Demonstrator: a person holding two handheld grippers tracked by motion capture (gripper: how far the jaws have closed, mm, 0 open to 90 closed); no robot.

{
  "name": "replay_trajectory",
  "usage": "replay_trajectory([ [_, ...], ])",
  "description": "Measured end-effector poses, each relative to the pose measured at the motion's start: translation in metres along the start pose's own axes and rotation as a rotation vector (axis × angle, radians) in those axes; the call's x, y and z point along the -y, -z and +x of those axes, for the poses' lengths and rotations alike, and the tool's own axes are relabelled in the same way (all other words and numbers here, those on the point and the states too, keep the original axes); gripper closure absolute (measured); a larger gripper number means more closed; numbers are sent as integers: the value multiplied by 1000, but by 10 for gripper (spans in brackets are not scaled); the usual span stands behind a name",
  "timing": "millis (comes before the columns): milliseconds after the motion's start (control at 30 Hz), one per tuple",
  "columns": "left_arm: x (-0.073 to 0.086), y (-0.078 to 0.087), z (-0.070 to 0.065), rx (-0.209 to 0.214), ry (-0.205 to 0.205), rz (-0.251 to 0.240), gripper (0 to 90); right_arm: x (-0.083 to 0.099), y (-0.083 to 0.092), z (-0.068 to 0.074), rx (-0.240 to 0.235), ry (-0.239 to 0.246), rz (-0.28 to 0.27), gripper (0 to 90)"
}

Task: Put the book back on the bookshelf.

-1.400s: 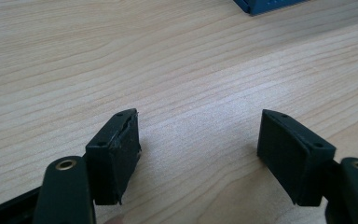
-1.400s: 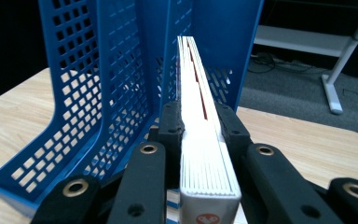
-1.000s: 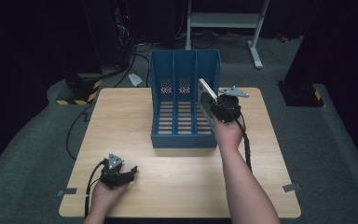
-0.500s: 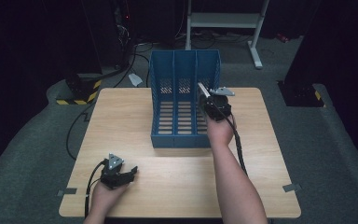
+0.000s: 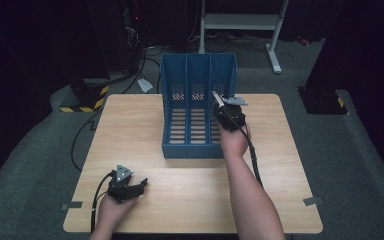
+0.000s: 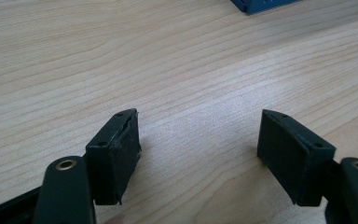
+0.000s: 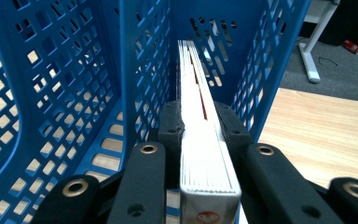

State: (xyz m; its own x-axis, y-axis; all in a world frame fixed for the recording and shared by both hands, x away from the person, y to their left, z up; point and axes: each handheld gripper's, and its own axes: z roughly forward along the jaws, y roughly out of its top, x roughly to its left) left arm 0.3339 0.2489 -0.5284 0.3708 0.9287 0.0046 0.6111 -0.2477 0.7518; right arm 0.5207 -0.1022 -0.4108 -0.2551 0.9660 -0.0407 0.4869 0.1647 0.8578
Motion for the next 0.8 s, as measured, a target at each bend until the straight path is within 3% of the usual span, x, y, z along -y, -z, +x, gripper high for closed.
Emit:
replay_trajectory([
  [200,0,0,-1,2,2,-2,296,8,4,6,-3,19,21,748],
  [367,0,0,-1,2,2,-2,296,16,8,0,-18,-17,38,748],
  [800,0,0,-1,2,3,-1,297,27,11,-4,-39,2,112,743],
])
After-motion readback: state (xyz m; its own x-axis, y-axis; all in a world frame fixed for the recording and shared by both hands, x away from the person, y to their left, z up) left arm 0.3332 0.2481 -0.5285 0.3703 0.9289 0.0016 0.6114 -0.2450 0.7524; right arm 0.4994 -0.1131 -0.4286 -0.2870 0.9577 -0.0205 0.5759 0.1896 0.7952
